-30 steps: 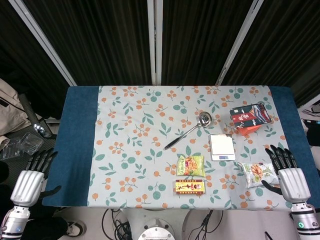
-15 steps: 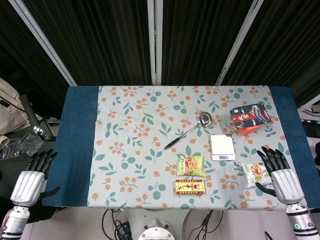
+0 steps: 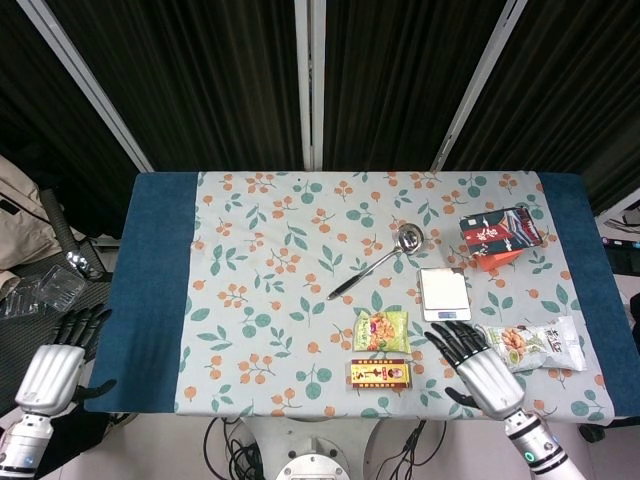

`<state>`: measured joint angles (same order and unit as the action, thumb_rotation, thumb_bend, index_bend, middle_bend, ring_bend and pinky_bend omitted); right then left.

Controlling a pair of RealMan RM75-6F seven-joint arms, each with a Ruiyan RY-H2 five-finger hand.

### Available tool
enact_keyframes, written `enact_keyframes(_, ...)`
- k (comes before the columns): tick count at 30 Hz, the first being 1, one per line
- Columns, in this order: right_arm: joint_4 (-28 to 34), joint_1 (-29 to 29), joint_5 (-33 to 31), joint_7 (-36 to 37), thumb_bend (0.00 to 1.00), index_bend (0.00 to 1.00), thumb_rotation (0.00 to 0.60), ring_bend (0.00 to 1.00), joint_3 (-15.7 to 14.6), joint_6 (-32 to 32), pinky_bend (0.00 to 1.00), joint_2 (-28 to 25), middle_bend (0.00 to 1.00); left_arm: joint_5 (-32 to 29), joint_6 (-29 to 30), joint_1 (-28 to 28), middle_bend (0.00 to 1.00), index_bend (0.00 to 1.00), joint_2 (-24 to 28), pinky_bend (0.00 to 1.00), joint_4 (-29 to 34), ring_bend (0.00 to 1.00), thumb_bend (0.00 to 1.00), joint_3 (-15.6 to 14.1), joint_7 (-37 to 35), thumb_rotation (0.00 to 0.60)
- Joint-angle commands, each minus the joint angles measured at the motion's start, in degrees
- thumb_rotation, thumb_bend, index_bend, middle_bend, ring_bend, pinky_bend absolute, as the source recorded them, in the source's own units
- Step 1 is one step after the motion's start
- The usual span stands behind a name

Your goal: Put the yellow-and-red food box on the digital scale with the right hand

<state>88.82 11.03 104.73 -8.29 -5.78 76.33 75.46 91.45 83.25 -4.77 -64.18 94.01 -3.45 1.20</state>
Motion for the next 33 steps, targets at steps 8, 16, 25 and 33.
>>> enact_keyframes(8, 4.8, 4.5, -2.5, -6.8, 0.15, 0.0, 0.6, 0.07, 0.4, -9.3, 0.21, 4.4, 0.12, -0.2, 2.0, 1.7, 0.0, 0.0, 0.8, 0.0, -1.7, 0.0, 0.0, -0.4, -2.6, 0.6)
enact_keyframes(16, 4.6, 6.2, -6.1, -10.0, 0.24, 0.0, 0.6, 0.09, 1.1, -13.7, 0.25, 7.6, 0.15, 0.6, 2.7, 1.8, 0.0, 0.0, 0.3, 0.0, -3.2, 0.0, 0.05, -0.2, -4.1, 0.6)
enact_keyframes(25, 4.1, 7.5, -9.0, -11.7, 0.28, 0.0, 0.6, 0.12, 1.1, -16.4, 0.28, 10.0, 0.17, 0.6, 3.0, 2.3, 0.0, 0.0, 0.1, 0.0, -4.4, 0.0, 0.05, -0.3, -5.4, 0.6)
enact_keyframes(33, 3.9, 8.0, -10.2, -12.3, 0.32, 0.05, 0.6, 0.17, 0.6, -16.9, 0.35, 11.2, 0.23, 0.5, 3.4, 2.7, 0.0, 0.0, 0.1, 0.0, -5.0, 0.0, 0.05, -0.3, -6.2, 0.6)
